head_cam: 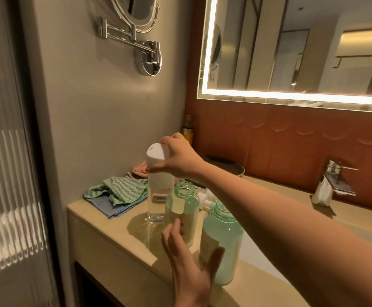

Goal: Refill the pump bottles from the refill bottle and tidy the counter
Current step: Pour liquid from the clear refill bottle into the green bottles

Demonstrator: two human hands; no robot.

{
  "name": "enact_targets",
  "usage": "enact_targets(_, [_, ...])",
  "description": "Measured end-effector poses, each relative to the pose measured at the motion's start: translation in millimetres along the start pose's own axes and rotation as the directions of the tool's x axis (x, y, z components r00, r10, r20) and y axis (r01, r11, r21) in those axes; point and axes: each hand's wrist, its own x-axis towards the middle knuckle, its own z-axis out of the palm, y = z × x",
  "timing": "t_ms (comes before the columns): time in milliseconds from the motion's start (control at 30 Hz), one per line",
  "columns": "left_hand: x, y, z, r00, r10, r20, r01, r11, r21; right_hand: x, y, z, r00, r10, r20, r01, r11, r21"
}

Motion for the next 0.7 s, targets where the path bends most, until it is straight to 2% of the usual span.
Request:
enact_targets(67, [6,1,-8,0.986,0.088,-0.139,-0.092,0.996,-0.021,-5,-5,-2,0.999,-0.030,-0.015,0.031,0.999,0.027])
enact_targets(133, [15,5,-19,0.963,0.106,-0.248,-0.112,0.994,-0.011,-11,-15,-4,0.997,-0.076,-0.021,0.077,0.996,0.052])
enact_targets(233, [29,16,-39,0.904,0.184,-0.387,-0.154,0.982,0.106,-20,-36,-12,0.990,-0.134,-0.032,0.136,0.988,0.072])
enact_targets(300, [38,20,-53,0.862,0.250,-0.441,-0.151,0.957,0.248,-29,-48,-21,0.985,-0.170,-0.042,0.173,0.982,0.072])
enact_targets(367, [43,25,-67,0.857,0.238,-0.456,-0.106,0.950,0.295,-39,-60,-31,0.979,-0.199,-0.049,0.202,0.977,0.062])
enact_targets(467, [42,40,-85,0.909,0.167,-0.382,-0.090,0.973,0.213,-55,-78,-45,0.972,-0.230,-0.058,0.232,0.972,0.031])
enact_targets(533, [35,52,-91,0.913,0.159,-0.376,-0.084,0.975,0.208,-67,-89,-52,0.969,-0.241,-0.056,0.242,0.970,0.007])
enact_targets(633, [22,67,-95,0.902,0.164,-0.399,-0.087,0.975,0.204,-86,-99,-66,0.981,-0.192,-0.012,0.191,0.981,-0.032])
enact_targets(700, [13,72,-94,0.913,0.181,-0.364,-0.116,0.974,0.194,-100,-101,-76,0.985,-0.168,0.028,0.170,0.977,-0.126])
